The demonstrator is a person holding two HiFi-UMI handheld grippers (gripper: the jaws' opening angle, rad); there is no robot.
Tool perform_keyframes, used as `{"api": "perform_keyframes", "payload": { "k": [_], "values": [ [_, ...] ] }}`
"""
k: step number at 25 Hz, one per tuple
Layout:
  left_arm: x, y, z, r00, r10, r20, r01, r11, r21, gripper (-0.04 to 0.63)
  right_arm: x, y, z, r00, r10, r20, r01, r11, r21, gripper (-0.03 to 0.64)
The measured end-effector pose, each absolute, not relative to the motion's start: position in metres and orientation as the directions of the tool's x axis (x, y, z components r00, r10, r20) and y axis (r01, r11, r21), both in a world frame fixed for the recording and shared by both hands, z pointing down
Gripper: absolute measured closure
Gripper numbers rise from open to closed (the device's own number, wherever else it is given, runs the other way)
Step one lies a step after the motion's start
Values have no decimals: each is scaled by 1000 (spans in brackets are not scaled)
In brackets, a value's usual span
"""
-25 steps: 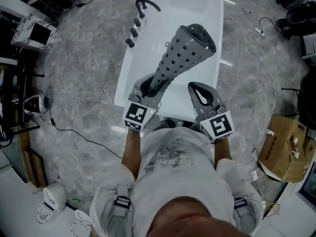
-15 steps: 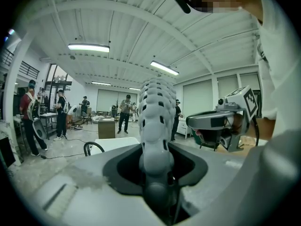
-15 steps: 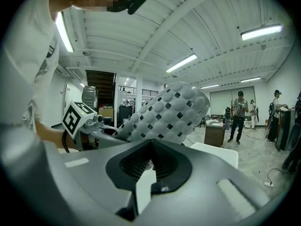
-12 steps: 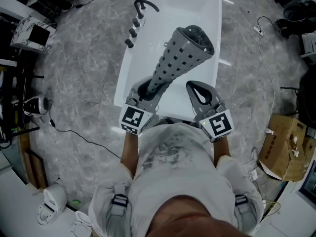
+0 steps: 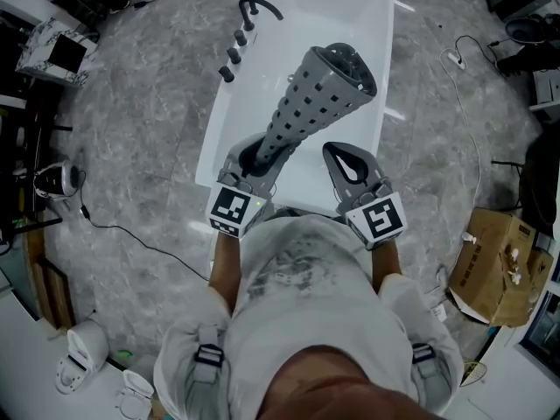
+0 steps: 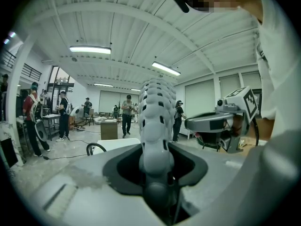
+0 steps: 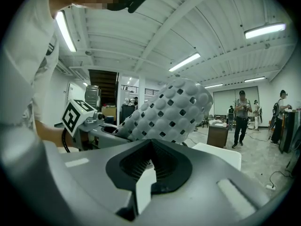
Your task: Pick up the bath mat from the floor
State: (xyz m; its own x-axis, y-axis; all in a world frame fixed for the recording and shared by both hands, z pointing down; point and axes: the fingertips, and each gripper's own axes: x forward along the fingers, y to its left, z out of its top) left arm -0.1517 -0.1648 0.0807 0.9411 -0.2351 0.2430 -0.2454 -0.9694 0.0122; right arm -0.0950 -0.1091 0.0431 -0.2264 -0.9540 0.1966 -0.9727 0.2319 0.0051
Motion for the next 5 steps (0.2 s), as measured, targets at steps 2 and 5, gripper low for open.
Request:
{"api": "perform_keyframes", "payload": {
  "k": [2,5],
  "values": [
    [-151,-164,80,941,-235,244,-245,-969,12,443,-95,-109,41,-231,-953,198,-972,235,1,615],
    [-152,-161,79,939,-232,254,-245,-969,18,443,-97,-108,39,-235,-953,193,-971,240,2,615]
  ]
}}
